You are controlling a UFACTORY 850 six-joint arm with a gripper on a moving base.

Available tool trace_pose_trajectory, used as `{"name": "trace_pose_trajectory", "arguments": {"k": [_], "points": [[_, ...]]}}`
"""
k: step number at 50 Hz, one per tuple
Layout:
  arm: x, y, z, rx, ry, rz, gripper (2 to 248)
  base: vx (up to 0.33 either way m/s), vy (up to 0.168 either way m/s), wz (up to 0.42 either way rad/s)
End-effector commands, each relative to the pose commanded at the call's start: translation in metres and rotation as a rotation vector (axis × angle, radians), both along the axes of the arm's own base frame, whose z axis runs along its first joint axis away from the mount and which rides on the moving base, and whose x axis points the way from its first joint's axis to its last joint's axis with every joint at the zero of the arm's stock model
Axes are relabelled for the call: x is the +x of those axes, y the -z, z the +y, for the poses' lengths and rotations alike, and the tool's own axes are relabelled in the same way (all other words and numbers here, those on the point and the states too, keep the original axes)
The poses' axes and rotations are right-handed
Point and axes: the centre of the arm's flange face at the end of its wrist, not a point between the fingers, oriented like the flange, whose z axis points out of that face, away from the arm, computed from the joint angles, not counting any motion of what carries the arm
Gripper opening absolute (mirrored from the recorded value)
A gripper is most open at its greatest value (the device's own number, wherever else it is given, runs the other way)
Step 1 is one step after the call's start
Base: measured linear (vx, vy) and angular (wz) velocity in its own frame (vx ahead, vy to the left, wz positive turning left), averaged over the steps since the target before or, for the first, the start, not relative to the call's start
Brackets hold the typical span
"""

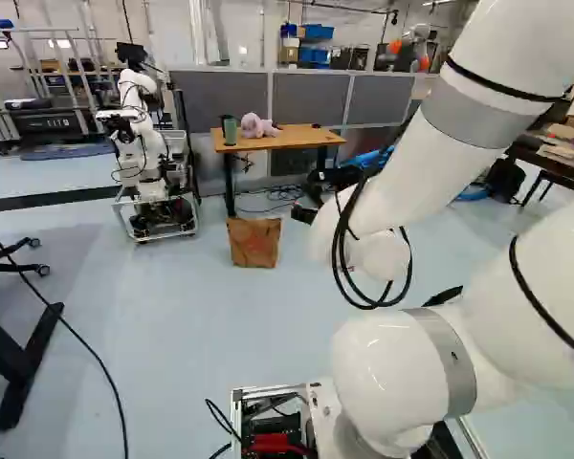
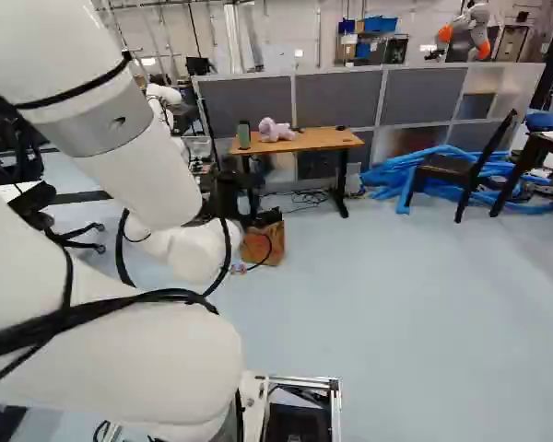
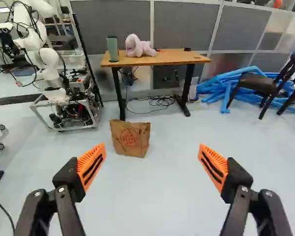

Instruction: Pick up the bag on the ground and place it on the table

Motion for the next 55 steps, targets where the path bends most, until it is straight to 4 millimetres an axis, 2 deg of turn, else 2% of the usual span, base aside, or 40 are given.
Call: {"name": "trace_pose_trajectory", "arguments": {"k": [55], "points": [[0.0000, 0.0000, 0.0000, 0.000, 0.000, 0.000, 247, 0.073, 0.002, 0.006]]}}
